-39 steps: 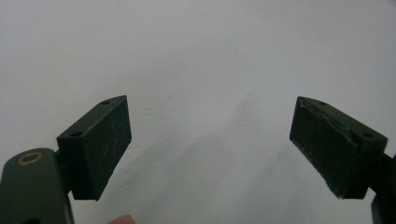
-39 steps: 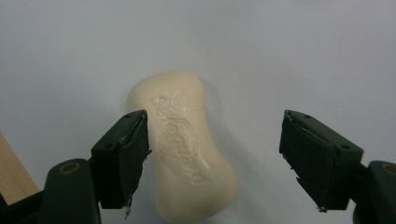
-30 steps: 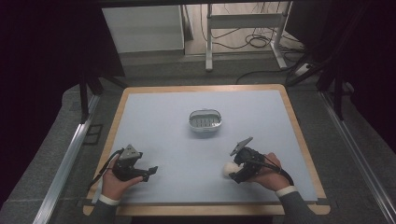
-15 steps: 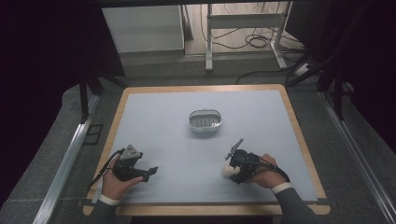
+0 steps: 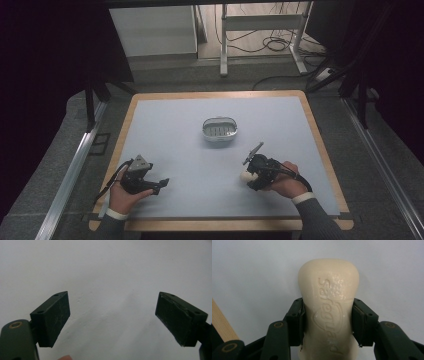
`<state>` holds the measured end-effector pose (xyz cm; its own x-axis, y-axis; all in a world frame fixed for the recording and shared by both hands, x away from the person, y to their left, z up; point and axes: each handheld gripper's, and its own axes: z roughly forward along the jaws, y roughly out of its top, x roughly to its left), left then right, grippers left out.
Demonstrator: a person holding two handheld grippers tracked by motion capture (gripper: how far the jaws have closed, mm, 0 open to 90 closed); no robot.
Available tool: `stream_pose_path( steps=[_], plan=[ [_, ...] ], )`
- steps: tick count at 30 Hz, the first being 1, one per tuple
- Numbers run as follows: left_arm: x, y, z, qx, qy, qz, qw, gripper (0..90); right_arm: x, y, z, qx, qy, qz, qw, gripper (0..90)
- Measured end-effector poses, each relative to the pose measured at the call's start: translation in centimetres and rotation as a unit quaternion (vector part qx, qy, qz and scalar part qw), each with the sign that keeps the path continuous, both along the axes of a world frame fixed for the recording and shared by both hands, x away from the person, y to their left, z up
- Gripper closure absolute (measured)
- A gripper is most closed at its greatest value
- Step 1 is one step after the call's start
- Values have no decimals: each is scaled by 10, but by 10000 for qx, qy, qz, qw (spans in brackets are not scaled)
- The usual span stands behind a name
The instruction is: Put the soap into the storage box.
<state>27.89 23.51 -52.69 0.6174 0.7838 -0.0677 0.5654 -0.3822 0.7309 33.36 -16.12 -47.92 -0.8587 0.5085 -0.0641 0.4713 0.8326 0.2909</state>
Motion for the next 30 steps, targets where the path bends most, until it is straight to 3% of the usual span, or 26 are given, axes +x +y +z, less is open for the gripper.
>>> stream_pose_path(
  steps=[14,30],
  plan=[
    [0,0,0,10,-5,12,10000,130,6,0,18,129,-349,-91,9993,495],
    [0,0,0,13,-3,-4,10000,130,20,8,37,296,-532,-41,9981,496]
  ],
)
